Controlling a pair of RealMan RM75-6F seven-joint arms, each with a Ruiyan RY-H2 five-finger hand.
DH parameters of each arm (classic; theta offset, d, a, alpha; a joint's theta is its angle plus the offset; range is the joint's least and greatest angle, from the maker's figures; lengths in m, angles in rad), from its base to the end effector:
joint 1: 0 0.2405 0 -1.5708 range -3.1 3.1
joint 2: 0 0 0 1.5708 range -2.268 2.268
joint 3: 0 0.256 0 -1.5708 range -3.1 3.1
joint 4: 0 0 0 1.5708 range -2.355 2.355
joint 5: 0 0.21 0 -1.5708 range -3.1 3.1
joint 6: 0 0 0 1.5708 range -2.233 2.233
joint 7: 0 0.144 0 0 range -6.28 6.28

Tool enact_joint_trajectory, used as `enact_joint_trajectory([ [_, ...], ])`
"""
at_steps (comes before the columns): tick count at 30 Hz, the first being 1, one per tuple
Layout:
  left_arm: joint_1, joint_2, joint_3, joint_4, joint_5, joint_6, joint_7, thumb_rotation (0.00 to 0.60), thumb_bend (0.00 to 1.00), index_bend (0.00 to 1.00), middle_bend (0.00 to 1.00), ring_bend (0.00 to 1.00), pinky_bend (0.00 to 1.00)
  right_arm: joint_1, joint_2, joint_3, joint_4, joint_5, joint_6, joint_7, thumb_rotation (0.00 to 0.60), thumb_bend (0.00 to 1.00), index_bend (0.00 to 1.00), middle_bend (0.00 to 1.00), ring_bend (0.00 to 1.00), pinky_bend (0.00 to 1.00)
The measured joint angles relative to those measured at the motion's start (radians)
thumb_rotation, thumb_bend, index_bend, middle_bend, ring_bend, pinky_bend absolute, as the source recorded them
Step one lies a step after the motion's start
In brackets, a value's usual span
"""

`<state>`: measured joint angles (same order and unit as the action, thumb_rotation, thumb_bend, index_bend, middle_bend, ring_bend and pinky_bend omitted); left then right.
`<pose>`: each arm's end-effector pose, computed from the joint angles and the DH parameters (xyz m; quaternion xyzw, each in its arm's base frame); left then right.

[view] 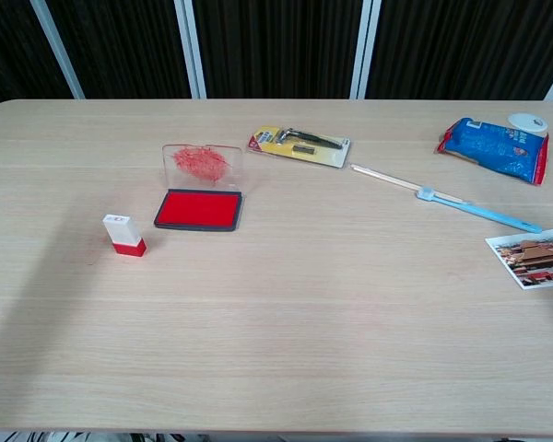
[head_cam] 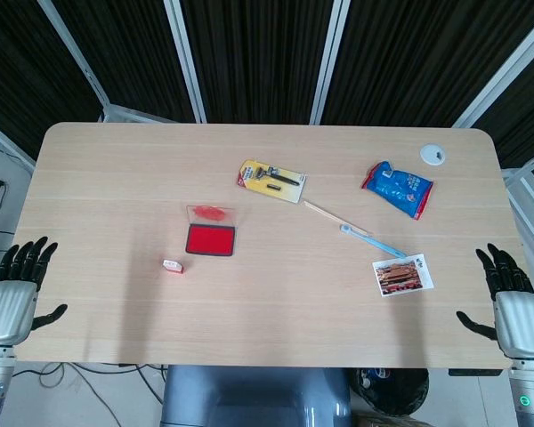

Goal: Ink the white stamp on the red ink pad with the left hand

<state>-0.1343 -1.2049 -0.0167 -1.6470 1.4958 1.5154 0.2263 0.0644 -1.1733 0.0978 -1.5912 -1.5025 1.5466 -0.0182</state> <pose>-0.2883 0.1873 0.1285 -0.6248 -0.3430 -0.3694 0.5962 -0.3068 -0.1839 0.1586 0.5650 -0.3668 0.4206 0.6077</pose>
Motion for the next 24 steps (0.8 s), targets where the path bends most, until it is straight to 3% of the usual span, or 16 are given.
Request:
enact_joint_trajectory([
  [19, -0.015, 0.001, -0.015, -0.009, -0.018, -0.043, 0.014, 0.6, 0.0, 0.0, 0.0, 0.0, 0.0, 0.004, 0.008, -0.001, -0.014, 0.019, -0.026, 0.019, 0.6, 0.0, 0.0, 0.0, 0.0, 0.19],
  [24, -0.04, 0.004, -0.026, -0.019, -0.028, -0.078, 0.062, 0.6, 0.04, 0.0, 0.0, 0.0, 0.0, 0.004, 0.014, -0.003, -0.016, 0.022, -0.034, 0.037, 0.6, 0.01, 0.0, 0.0, 0.0, 0.19],
])
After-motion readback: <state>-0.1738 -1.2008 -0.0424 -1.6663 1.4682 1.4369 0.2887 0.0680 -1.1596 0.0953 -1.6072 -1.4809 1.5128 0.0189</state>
